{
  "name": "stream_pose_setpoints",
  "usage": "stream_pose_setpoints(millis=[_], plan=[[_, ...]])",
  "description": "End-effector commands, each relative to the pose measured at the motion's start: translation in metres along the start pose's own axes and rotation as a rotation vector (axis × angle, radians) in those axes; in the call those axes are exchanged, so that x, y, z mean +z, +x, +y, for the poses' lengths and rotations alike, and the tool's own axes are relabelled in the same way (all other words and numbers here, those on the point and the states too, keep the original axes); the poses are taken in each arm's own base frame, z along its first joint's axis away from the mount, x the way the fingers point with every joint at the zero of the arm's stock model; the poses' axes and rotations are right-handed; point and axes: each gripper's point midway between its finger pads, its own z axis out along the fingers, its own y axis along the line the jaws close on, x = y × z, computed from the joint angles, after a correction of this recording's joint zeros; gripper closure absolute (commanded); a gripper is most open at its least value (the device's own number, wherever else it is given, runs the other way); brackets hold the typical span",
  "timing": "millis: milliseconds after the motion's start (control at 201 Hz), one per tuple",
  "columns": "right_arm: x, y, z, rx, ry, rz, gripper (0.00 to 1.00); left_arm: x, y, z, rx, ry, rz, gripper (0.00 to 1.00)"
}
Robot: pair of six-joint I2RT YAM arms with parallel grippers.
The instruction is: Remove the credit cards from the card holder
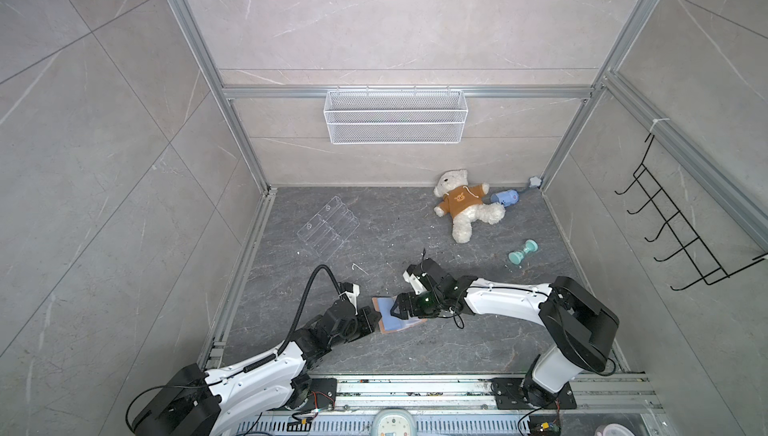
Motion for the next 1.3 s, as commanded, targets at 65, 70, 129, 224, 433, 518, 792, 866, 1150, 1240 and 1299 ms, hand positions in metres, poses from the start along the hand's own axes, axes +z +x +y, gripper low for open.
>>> stream_pose_setpoints(millis=[65, 70, 129, 224, 433, 518, 792, 866, 1150, 1240, 1299], plan=[[0.007, 0.002, 0.01, -0.081, 0.07, 0.023, 0.15, -0.002, -0.009, -0.015, 0.017, 0.056, -0.032, 1.0], [0.007, 0.002, 0.01, -0.083, 0.071, 0.023, 0.15, -0.003, -0.009, -0.015, 0.018, 0.057, -0.032, 1.0], [0.007, 0.002, 0.013, -0.093, 0.076, 0.024, 0.14, -0.003, -0.009, -0.015, 0.019, 0.058, -0.032, 1.0], [0.009, 0.002, 0.012, -0.091, 0.09, 0.028, 0.14, -0.003, -0.009, -0.015, 0.019, 0.058, -0.034, 1.0], [0.015, 0.005, 0.008, -0.112, 0.138, 0.054, 0.14, -0.003, -0.009, -0.015, 0.02, 0.06, -0.033, 1.0], [0.018, 0.007, 0.009, -0.125, 0.151, 0.064, 0.15, -0.003, -0.008, -0.015, 0.022, 0.06, -0.031, 1.0], [0.011, 0.001, -0.011, -0.103, 0.256, 0.045, 0.33, -0.004, -0.008, -0.015, 0.025, 0.061, -0.029, 1.0], [0.005, -0.003, -0.023, -0.079, 0.294, 0.033, 0.4, -0.004, -0.007, -0.014, 0.029, 0.056, -0.027, 1.0], [-0.029, -0.015, -0.066, 0.022, 0.366, -0.038, 0.47, -0.004, -0.007, -0.014, 0.036, 0.052, -0.024, 1.0], [-0.043, -0.019, -0.076, 0.054, 0.387, -0.082, 0.42, -0.003, -0.007, -0.015, 0.04, 0.054, -0.02, 1.0], [-0.053, -0.024, -0.072, 0.046, 0.381, -0.121, 0.37, -0.004, -0.007, -0.016, 0.042, 0.057, -0.019, 1.0]])
